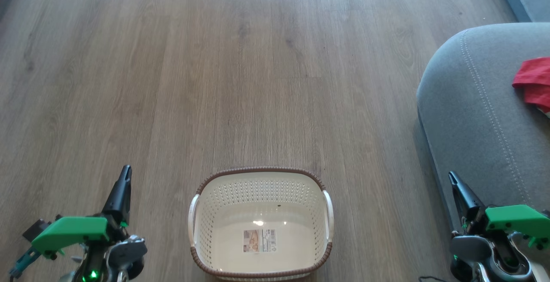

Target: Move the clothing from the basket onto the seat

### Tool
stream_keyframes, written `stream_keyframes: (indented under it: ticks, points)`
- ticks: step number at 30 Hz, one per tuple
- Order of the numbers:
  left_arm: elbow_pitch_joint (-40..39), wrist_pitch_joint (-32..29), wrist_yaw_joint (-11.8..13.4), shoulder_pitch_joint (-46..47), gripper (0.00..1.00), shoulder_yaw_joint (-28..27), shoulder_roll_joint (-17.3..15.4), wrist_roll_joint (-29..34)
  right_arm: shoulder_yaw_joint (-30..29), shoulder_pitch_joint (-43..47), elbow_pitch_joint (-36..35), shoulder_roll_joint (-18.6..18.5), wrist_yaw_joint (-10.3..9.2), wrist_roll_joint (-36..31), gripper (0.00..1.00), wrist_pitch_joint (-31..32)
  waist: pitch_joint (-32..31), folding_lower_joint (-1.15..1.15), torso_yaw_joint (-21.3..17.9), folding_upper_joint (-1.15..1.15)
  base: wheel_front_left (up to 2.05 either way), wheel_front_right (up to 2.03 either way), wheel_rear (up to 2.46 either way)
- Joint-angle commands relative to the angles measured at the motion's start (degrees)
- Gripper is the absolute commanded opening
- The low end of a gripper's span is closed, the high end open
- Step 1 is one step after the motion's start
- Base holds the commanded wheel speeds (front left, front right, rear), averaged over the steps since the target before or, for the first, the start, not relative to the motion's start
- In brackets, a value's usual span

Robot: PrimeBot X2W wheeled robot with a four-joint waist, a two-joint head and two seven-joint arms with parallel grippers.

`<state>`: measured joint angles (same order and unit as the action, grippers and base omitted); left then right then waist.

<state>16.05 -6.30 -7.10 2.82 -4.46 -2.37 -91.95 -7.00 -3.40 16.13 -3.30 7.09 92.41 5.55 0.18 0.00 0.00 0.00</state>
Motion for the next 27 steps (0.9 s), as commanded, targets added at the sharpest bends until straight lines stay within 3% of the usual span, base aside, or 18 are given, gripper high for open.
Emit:
stream_keyframes:
  ticks: [1,27]
  points:
    - [-1.98,-0.2,-0.38,3.38,0.0,-2.08,-0.51,-0.21,1.02,-2.73,-2.14,0.01,0.4,0.2,0.0,0.5,0.0,0.0,0.0,0.0,0.0,0.0,0.0]
    - [-1.99,-0.19,-0.38,3.38,0.0,-2.07,-0.51,-0.21,0.84,-2.75,-2.13,0.14,0.4,0.04,0.0,0.65,0.0,0.0,0.0,0.0,0.0,0.0,0.0]
